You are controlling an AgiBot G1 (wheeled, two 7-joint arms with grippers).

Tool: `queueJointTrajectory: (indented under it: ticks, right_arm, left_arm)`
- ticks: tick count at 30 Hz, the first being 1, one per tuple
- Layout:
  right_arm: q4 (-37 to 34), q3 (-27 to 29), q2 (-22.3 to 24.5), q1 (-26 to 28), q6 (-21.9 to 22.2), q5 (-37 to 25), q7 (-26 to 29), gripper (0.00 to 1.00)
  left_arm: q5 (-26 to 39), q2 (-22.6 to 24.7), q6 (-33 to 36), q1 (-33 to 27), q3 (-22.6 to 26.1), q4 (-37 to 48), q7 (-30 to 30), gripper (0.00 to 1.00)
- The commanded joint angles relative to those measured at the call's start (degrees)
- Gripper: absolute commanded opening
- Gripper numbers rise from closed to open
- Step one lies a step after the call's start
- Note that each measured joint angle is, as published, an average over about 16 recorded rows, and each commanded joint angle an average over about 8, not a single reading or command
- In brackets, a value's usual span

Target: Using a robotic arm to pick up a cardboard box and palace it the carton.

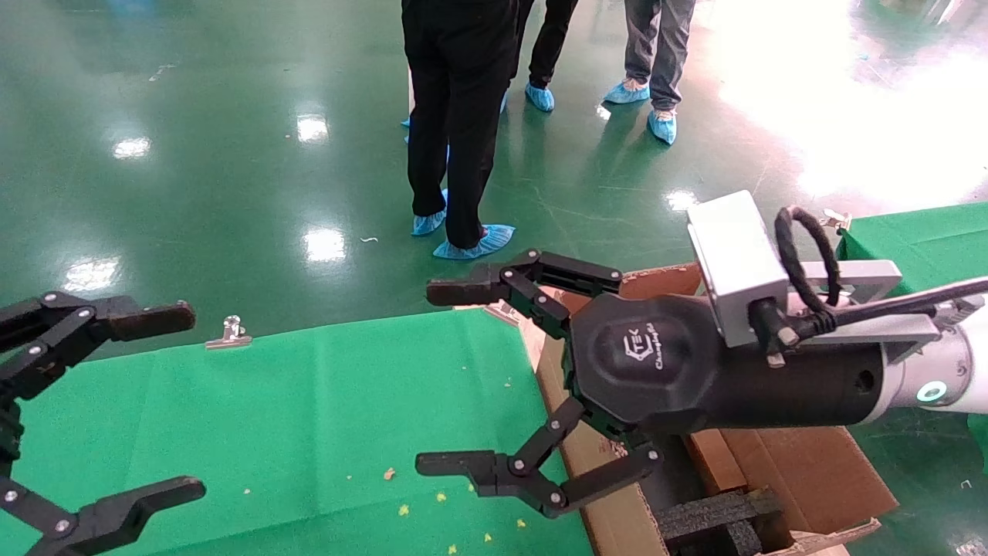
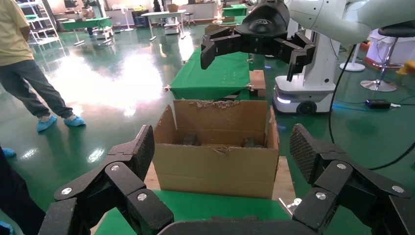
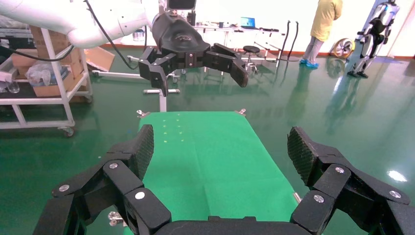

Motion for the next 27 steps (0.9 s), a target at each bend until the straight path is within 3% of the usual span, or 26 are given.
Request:
queueJointTrajectory:
  ticks: [1,27]
  right_arm:
    - [0.0,0.3,0.0,-0.2,-0.2,0.1,-0.1,1.0]
    - [0.1,-1.9,0.2,1.0,1.1,-0.3,0.5,1.0]
  left_arm:
    - [0.0,0.0,0.0,0.0,0.0,0.0,0.0,1.0]
    - [0.0,0.0,0.0,0.0,0.0,0.0,0.0,1.0]
